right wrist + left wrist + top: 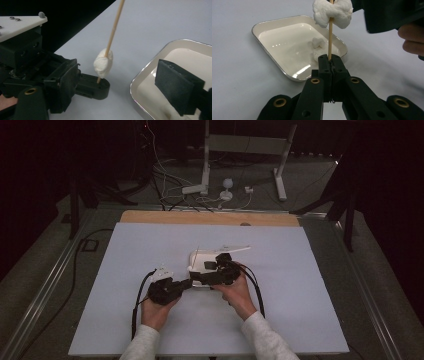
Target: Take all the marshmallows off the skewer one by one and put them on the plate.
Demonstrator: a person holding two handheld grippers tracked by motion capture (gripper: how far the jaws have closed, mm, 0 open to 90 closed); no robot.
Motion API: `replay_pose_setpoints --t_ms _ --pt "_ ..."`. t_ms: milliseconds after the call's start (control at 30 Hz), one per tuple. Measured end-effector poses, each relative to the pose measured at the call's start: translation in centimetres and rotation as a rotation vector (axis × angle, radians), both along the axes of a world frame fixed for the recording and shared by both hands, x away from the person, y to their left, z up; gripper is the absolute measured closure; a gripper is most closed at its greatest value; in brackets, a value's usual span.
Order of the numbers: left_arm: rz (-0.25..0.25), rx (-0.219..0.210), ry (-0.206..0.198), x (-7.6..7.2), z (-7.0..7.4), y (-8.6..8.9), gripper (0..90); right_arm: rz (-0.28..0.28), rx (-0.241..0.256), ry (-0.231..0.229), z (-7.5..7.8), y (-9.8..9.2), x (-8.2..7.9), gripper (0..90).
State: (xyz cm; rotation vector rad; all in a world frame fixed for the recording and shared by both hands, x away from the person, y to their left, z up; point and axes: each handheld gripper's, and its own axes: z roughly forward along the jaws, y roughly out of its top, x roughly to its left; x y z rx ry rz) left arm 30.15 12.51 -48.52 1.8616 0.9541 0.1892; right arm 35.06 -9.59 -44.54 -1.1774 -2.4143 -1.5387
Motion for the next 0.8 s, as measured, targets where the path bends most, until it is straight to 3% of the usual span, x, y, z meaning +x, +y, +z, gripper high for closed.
replay_pose_setpoints --t_ms 300,333,667,800 --pt "-0.009 0.000 -0.006 -0.1 0.1 -0.1 90.0 0.028 0.002 -0.006 -0.1 0.5 -0.2 40.8" --pt "-0.009 0.000 -0.007 -0.1 0.1 -0.2 90.0 0.023 0.008 -0.007 -0.1 0.5 -0.3 46.8" --pt "-0.023 -0.013 -0.024 -0.3 0.4 -0.3 90.0 0.014 0.022 0.033 -0.9 1.3 -0.3 60.0" --pt "-0.025 -0.013 -0.026 -0.2 0.4 -0.3 90.0 0.018 0.038 0.023 -0.9 1.5 -0.5 74.2"
